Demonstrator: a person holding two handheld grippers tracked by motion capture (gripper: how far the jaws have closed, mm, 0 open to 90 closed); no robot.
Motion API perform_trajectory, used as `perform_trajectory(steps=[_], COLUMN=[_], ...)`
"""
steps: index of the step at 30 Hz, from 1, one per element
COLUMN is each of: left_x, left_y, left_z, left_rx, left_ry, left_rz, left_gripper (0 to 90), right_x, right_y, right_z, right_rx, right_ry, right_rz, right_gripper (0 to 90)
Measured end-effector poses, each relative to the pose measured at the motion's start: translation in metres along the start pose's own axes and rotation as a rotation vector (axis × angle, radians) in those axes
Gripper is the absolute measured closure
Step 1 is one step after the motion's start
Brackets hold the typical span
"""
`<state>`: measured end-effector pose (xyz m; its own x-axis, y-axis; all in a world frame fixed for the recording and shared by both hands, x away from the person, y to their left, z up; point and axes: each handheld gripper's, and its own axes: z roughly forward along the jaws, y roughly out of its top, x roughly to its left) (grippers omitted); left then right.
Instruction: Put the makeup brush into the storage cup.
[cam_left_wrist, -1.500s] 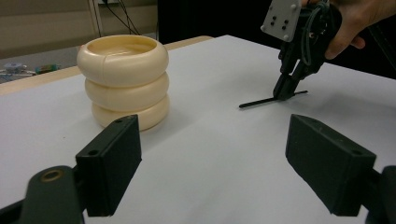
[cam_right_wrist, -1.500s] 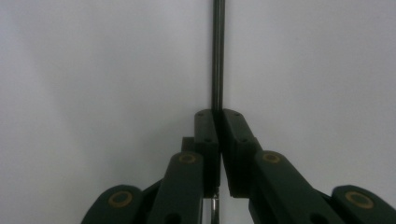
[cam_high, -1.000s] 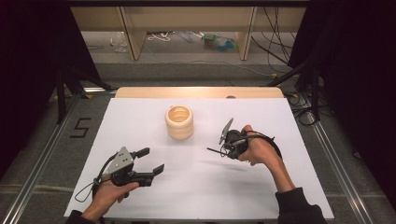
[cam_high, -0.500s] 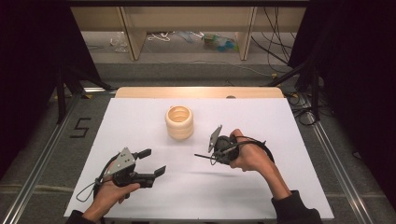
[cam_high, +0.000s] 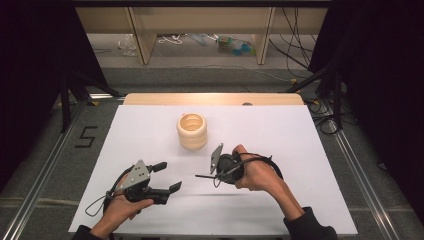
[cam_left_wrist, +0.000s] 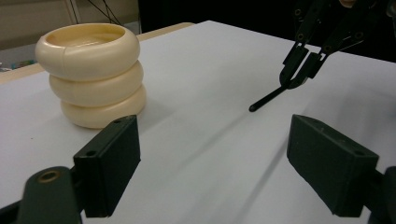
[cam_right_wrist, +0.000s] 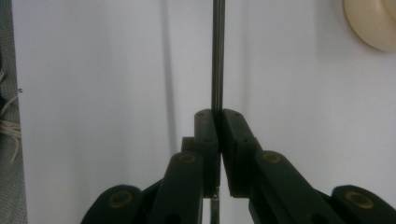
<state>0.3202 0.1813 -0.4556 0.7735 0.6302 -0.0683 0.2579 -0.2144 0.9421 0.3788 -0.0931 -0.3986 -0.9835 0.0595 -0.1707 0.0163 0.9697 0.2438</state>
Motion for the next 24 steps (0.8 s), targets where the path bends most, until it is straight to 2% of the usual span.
perform_trajectory(steps=[4, 5, 8, 9, 10, 11, 12, 14, 16, 17, 19, 20, 21, 22, 24], left_x=[-0.003, -0.005, -0.007, -0.009, -0.009, -0.011, -0.011, -0.014, -0.016, -0.016, -0.019, -0.019, -0.021, -0.022, -0.025], left_y=[0.001, 0.000, 0.001, 0.001, 0.001, 0.000, 0.001, 0.000, 0.000, 0.000, -0.001, -0.001, -0.001, -0.001, -0.002], left_z=[0.002, 0.003, 0.004, 0.005, 0.005, 0.006, 0.006, 0.008, 0.009, 0.009, 0.011, 0.011, 0.012, 0.013, 0.015], left_rx=[0.002, -0.001, 0.014, 0.015, 0.017, 0.014, 0.022, 0.030, 0.041, 0.049, 0.059, 0.069, 0.076, 0.083, 0.096], left_ry=[-0.019, -0.030, -0.033, -0.037, -0.044, -0.050, -0.055, -0.061, -0.071, -0.079, -0.096, -0.106, -0.112, -0.115, -0.129], left_rz=[0.022, 0.012, 0.047, 0.040, 0.053, 0.044, 0.067, 0.074, 0.076, 0.089, 0.074, 0.090, 0.082, 0.100, 0.097], left_gripper=[19.1, 19.1, 19.3, 19.3, 19.2, 19.2, 19.1, 18.9, 18.7, 18.6, 20.5, 22.9, 23.1, 22.9, 22.8], right_x=[0.004, 0.005, 0.008, 0.009, 0.010, 0.011, 0.012, 0.014, 0.014, 0.018, 0.017, 0.020, 0.021, 0.022, 0.024], right_y=[0.004, 0.006, 0.010, 0.011, 0.013, 0.014, 0.015, 0.017, 0.019, 0.020, 0.021, 0.023, 0.024, 0.025, 0.028], right_z=[0.002, 0.003, 0.003, 0.002, 0.002, 0.002, 0.002, 0.003, 0.004, 0.003, 0.004, 0.003, 0.004, 0.004, 0.004], right_rx=[0.006, 0.003, 0.003, 0.006, 0.006, 0.005, 0.005, 0.005, -0.004, 0.013, 0.009, 0.012, 0.016, 0.017, 0.019], right_ry=[0.002, 0.012, 0.006, 0.010, 0.014, 0.009, 0.012, 0.010, 0.000, 0.012, 0.003, 0.011, 0.003, 0.011, 0.018], right_rz=[-0.025, -0.024, -0.043, -0.041, -0.040, -0.058, -0.060, -0.068, -0.100, -0.060, -0.100, -0.084, -0.093, -0.094, -0.117], right_gripper=[85.4, 85.4, 85.4, 85.4, 85.4, 85.4, 85.4, 85.4, 85.4, 85.4, 85.4, 85.4, 85.4, 85.4, 85.4])
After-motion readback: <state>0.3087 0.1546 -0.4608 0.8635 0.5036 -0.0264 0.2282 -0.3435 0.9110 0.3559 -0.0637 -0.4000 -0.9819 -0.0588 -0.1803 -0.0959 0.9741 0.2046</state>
